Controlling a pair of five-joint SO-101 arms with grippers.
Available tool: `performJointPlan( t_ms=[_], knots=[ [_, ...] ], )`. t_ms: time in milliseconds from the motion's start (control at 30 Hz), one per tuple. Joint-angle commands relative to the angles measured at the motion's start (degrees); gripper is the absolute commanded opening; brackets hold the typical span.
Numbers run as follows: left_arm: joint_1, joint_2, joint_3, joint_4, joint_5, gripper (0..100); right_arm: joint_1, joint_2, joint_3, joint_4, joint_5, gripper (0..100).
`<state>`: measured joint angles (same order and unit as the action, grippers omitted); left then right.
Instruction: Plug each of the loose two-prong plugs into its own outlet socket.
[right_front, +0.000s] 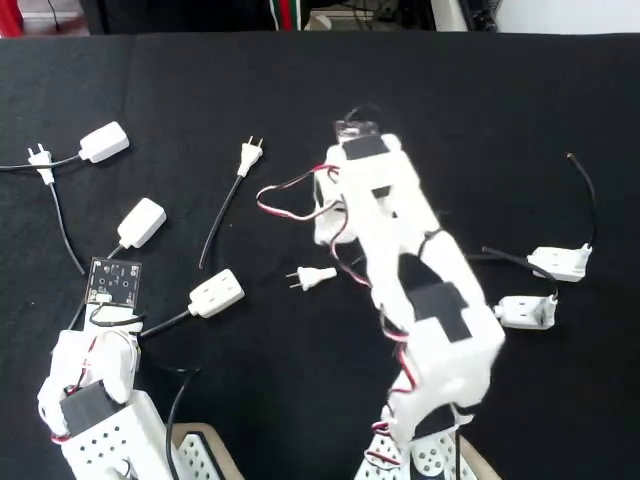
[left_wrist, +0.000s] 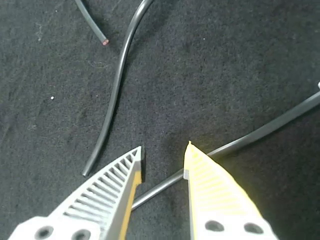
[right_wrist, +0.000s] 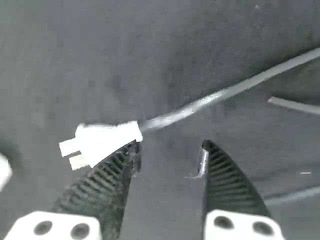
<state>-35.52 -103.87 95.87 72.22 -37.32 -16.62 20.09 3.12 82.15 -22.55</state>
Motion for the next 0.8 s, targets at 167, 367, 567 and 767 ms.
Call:
performJointPlan(
  t_ms=[167, 367, 567, 767],
  knots=[
    [0.40, -0.53, 0.31, 1.05, -0.70, 14, 0.35, 6.64, -0.75, -9.93, -12.66, 17.6],
    [0.40, -0.53, 0.31, 1.05, -0.70, 14, 0.09, 6.55, -0.66, -9.67, -5.89, 1.3],
    [0.40, -0.53, 0.31, 1.05, -0.70, 14, 0.09, 6.29, -3.30, -1.41, 2.37, 1.2],
    [0.40, -0.53, 0.31, 1.14, -0.70, 14, 0.26, 7.16, -16.31, 0.70, 23.38, 1.2]
  ],
)
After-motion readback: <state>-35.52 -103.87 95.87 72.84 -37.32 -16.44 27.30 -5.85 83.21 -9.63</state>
